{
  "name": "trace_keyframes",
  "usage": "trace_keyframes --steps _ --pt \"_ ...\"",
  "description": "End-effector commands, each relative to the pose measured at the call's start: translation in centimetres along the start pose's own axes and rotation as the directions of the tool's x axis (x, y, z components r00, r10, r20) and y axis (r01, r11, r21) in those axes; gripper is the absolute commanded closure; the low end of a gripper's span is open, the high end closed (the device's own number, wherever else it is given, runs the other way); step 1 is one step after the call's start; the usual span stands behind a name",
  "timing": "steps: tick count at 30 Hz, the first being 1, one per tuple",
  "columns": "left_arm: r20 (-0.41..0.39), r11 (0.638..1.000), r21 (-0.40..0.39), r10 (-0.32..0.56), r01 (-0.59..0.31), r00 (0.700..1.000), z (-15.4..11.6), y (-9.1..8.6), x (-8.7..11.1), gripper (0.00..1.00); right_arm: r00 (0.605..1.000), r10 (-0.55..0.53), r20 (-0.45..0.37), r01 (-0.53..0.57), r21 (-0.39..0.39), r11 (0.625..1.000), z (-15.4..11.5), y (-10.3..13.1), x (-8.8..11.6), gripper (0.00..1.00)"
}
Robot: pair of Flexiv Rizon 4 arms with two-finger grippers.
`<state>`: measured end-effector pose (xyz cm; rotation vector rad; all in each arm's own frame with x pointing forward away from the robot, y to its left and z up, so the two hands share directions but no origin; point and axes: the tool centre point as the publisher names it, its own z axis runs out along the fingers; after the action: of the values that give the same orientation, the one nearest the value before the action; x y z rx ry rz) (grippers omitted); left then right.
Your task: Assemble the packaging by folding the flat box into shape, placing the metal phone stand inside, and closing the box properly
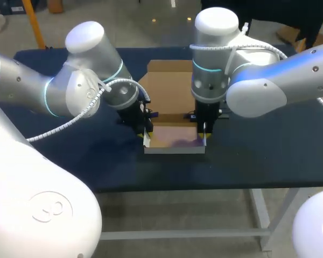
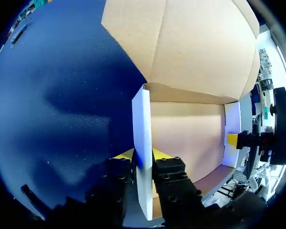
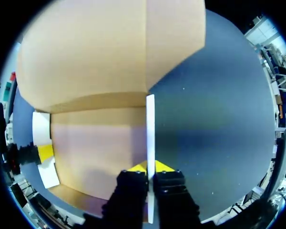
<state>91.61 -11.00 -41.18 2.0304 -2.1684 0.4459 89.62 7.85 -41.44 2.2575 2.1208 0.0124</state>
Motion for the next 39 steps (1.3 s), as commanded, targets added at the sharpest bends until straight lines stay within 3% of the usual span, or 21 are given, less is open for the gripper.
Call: trace_keyframes --steps 1,7,12,24,30,35,39 --pt "0.233 1.000 -0.001 -0.002 0.002 0.973 0.3 -0.2 0.5 0.81 1.000 -0.002 0.001 0.002 0.002 1.000 -0.1 0.0 0.2 1.00" --pt "0.225 1.000 -0.003 -0.007 0.008 0.974 0.1 -0.1 0.4 0.70 1.000 -0.002 0.001 0.002 0.002 1.000 -0.1 0.0 0.2 1.00" --pt "0.226 1.000 -0.002 -0.012 0.013 0.974 0.0 -0.1 0.3 0.72 1.000 -0.002 0.001 0.002 0.002 1.000 -0.1 0.0 0.2 1.00" --pt "0.094 0.999 -0.030 -0.018 0.021 0.995 -1.4 -0.2 0.0 0.74 1.000 -0.002 0.001 0.002 0.002 1.000 -0.1 0.0 0.2 1.00" --pt "0.044 0.999 -0.043 -0.028 0.030 0.999 -1.1 -0.1 -0.2 0.67 1.000 -0.002 0.001 0.002 0.002 1.000 -0.1 0.0 0.2 1.00" --pt "0.002 0.999 -0.043 -0.028 0.028 1.000 -0.9 0.1 -0.3 0.56 1.000 -0.002 0.001 0.002 0.002 1.000 -0.1 0.0 0.2 1.00" --pt "-0.031 0.999 -0.036 -0.025 0.024 0.999 -1.2 0.2 -0.2 0.55 1.000 -0.002 0.001 0.002 0.002 1.000 -0.1 0.0 0.2 1.00"
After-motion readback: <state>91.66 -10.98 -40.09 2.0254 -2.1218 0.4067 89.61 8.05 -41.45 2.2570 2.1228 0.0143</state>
